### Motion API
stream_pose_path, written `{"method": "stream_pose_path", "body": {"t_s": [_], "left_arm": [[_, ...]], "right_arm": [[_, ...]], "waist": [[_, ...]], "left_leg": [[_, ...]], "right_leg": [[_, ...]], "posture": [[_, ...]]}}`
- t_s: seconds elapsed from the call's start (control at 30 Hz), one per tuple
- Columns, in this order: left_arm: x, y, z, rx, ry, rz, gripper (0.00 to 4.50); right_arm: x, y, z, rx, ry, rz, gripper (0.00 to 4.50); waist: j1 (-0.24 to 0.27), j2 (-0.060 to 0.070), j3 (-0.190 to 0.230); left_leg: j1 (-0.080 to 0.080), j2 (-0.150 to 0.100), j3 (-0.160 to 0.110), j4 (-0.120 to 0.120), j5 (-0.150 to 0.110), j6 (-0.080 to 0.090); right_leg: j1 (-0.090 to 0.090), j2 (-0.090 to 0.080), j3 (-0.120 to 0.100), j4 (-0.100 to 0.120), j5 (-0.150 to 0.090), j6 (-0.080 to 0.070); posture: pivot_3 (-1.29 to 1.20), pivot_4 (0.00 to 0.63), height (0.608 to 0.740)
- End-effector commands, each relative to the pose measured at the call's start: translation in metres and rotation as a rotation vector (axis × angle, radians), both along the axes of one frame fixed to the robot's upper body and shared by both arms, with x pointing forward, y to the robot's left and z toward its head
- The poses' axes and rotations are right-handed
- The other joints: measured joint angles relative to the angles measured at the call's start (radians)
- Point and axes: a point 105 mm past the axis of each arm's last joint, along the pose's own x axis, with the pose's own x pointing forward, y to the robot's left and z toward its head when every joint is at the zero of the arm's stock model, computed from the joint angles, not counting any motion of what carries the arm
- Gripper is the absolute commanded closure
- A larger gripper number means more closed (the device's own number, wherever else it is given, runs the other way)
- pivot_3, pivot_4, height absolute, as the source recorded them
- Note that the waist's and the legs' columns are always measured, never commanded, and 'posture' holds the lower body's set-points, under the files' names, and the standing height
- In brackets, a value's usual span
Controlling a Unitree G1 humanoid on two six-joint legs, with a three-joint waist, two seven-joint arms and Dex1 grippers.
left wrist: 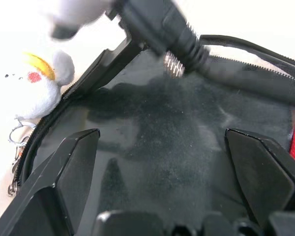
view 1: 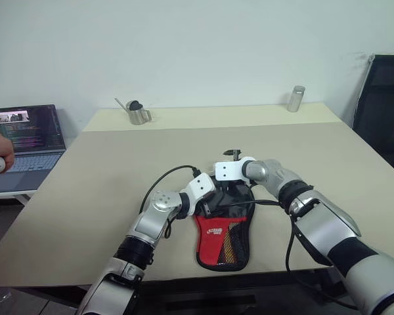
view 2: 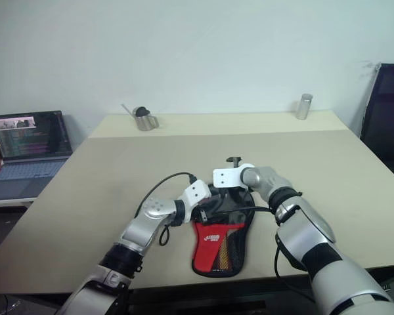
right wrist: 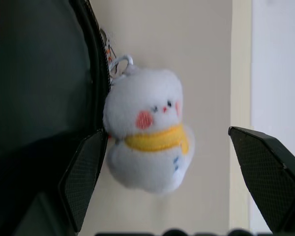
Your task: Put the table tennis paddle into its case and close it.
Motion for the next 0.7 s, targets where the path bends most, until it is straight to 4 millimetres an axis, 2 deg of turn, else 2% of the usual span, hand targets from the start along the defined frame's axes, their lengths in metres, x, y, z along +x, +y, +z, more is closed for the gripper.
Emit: {"method": "stream_pose_path", "body": {"t_s": [0.03,0.2,0.27,0.33,0.53,0.57,0.7], "left_arm": [[-0.008,0.009,-0.032,0.087,0.091,0.027,0.03],[-0.010,0.007,-0.032,0.087,0.087,0.029,0.03],[-0.010,0.007,-0.032,0.088,0.085,0.032,0.00],[-0.010,0.008,-0.032,0.090,0.084,0.036,0.00],[-0.009,0.009,-0.032,0.093,0.082,0.044,0.00],[-0.009,0.009,-0.033,0.093,0.081,0.046,0.00],[-0.008,0.010,-0.034,0.096,0.082,0.050,0.00]], "right_arm": [[0.005,0.008,0.014,-0.012,-0.082,-0.005,0.00],[0.005,0.005,0.006,-0.014,-0.071,-0.037,0.00],[0.005,0.002,0.002,-0.019,-0.054,-0.048,0.40],[0.004,-0.001,-0.002,-0.029,-0.035,-0.056,0.92],[0.003,-0.005,-0.007,-0.038,-0.005,-0.057,3.02],[0.003,-0.004,-0.005,-0.030,-0.005,-0.057,3.43],[0.005,-0.004,0.004,-0.007,-0.007,-0.056,4.47]], "waist": [[0.000,0.000,0.000],[0.000,0.000,0.000],[0.000,0.001,0.000],[0.001,0.001,0.000],[0.001,0.001,0.000],[0.001,0.001,0.000],[0.001,0.001,0.000]], "left_leg": [[0.000,0.000,0.000,0.000,0.000,0.000],[0.000,0.000,-0.001,0.000,0.000,0.000],[0.000,0.000,-0.001,0.000,0.000,0.000],[0.000,0.000,-0.001,0.000,0.000,0.000],[0.000,0.000,-0.001,0.000,0.000,0.000],[0.000,0.000,-0.001,0.000,0.000,0.000],[0.000,0.000,-0.001,0.000,0.000,0.000]], "right_leg": [[0.000,0.000,0.000,0.000,0.000,0.000],[0.000,0.000,0.000,0.000,0.000,0.000],[0.000,0.000,0.000,0.000,0.000,0.000],[0.000,0.001,0.000,0.000,0.000,0.000],[0.000,0.002,-0.001,0.000,0.000,0.000],[0.000,0.003,-0.001,0.000,0.000,0.000],[0.000,0.003,-0.001,0.000,0.000,0.000]], "posture": [[0.00,0.150,0.740],[0.00,0.150,0.740],[0.00,0.150,0.740],[0.00,0.150,0.740],[0.00,0.150,0.740],[0.00,0.150,0.740],[0.00,0.150,0.740]]}}
